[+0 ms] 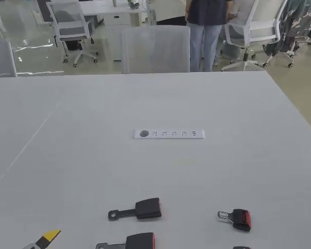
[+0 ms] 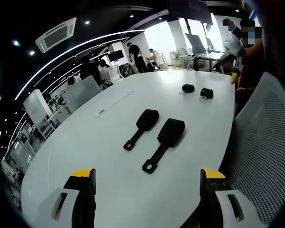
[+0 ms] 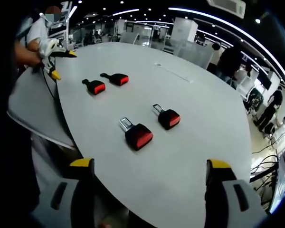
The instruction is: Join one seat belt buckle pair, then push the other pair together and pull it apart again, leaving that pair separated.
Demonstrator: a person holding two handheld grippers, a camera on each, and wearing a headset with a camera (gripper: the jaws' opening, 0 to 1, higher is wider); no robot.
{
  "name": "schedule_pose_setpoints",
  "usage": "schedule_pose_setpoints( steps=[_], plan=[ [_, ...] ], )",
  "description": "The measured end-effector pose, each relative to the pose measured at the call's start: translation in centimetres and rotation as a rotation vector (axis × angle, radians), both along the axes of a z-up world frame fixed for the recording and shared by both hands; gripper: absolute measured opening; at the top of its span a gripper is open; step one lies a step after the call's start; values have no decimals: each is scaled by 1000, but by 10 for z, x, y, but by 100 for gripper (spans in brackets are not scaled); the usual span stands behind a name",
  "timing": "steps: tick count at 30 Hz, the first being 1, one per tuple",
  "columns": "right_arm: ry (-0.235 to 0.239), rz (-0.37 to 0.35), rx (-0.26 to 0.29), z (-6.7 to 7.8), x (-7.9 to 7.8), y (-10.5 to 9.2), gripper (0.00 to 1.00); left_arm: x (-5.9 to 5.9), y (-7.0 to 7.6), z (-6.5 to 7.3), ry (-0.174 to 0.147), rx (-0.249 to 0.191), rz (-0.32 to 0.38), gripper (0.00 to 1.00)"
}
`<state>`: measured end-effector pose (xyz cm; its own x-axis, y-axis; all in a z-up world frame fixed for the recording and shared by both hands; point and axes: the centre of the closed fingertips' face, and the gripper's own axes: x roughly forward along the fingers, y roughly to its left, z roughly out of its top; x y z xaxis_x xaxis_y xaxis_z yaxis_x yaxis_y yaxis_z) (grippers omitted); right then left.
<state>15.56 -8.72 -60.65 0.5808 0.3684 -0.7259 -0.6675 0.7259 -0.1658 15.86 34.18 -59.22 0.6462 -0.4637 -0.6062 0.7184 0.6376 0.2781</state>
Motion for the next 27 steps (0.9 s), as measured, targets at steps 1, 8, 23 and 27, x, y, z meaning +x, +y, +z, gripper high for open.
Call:
schedule_pose_setpoints(
  steps=[1,8,23,27],
  plan=[
    [3,3,-1,0,0,0,98,0,0,1,1,-2,2,92],
    [-1,30,-10,4,1,6,96,-3,1,-4,40,-4,1,92],
    [16,192,-57,4,7,19,74,-14,-11,-21,177,86,-105,70],
    [14,268,-74,5,10,29,71,-6,-23,-22,143,149,-180,62]
  ],
)
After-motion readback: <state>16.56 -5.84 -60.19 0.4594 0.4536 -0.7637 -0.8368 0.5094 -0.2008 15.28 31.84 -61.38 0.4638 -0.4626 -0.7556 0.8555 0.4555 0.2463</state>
